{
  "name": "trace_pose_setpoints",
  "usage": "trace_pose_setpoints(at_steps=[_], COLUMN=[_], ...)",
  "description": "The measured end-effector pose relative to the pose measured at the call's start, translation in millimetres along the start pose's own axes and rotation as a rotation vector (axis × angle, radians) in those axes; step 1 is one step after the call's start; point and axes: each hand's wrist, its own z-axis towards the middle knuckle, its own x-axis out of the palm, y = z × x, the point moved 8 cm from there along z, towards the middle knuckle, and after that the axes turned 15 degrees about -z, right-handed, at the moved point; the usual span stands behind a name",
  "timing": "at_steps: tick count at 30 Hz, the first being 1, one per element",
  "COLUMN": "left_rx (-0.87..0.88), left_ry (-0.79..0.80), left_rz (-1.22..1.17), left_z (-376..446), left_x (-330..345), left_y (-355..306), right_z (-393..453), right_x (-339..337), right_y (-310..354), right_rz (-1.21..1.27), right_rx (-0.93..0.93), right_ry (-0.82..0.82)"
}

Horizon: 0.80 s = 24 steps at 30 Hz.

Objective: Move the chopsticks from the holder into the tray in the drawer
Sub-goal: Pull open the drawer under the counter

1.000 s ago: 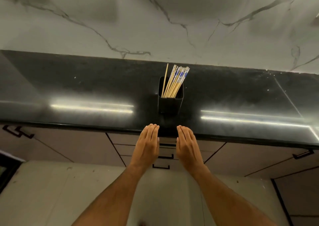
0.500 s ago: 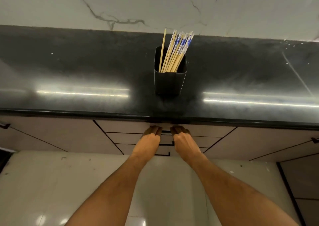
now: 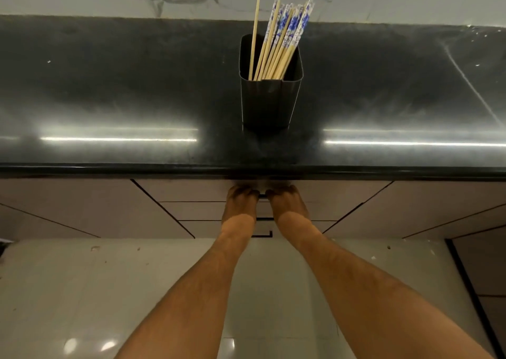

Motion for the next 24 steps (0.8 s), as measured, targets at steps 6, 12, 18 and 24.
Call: trace_pose_setpoints(at_steps=[6, 12, 18, 24], left_rx=[-0.180, -0.161, -0.160, -0.294], left_ry=[0.027, 0.071, 0.065, 0.098], left_rz=[-0.057, -0.109, -0.079, -0.232], left_z=[-15, -57, -128, -186], left_x=[-7, -12, -14, -8], left_y=[2, -14, -27, -25], right_z=[-21, -53, -120, -178], right_x=[1, -6, 3, 9], right_y=[0, 8, 30, 47], right_rz=[0.080, 0.174, 0.187, 0.250], right_rx=[-0.021, 0.033, 0.019, 0.057], right_ry=[-0.052, 0.025, 0.033, 0.039])
